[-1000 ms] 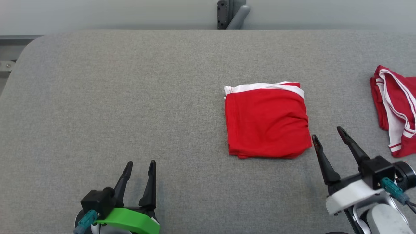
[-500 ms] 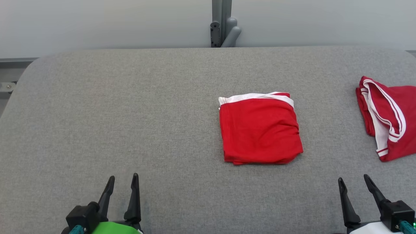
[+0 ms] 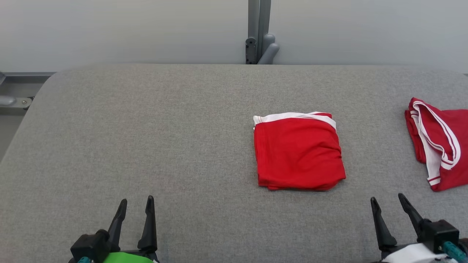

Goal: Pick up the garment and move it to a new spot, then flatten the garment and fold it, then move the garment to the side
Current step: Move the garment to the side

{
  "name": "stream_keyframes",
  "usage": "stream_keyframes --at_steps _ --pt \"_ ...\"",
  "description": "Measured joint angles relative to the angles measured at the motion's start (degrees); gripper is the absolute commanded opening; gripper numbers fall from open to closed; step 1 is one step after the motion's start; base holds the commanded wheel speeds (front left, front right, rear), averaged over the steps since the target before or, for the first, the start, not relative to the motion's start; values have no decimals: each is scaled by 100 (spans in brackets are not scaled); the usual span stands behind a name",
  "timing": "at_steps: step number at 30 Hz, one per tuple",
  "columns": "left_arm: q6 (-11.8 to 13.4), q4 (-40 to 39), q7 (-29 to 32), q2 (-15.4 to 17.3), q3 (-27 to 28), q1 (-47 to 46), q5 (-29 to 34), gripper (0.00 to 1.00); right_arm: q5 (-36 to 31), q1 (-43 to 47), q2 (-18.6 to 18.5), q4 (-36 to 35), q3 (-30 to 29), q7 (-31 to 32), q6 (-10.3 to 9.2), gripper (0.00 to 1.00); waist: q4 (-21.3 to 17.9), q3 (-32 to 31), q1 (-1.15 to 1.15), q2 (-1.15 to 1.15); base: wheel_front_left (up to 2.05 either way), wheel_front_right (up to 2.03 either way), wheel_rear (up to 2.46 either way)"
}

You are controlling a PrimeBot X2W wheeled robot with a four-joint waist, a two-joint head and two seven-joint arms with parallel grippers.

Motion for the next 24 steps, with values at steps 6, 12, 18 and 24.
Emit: stream_keyframes --at_steps 6,12,18,24 --pt "0 -9 0 0 -155 -77 -86 100 1247 -1111 -402 471 612 510 -4 100 69 104 0 0 0 0 0" --pt "0 71 0 -3 -437 -353 -176 100 2646 -2583 -840 1043 837 2418 -8 100 215 304 0 0 0 0 0" --pt "0 163 0 -5 -627 -469 -386 100 3016 -3200 -970 1987 1037 3554 -7 100 514 426 0 0 0 0 0" --pt "0 189 0 -3 -653 -474 -447 100 3196 -3419 -958 2576 1343 3821 -4 100 704 528 0 0 0 0 0"
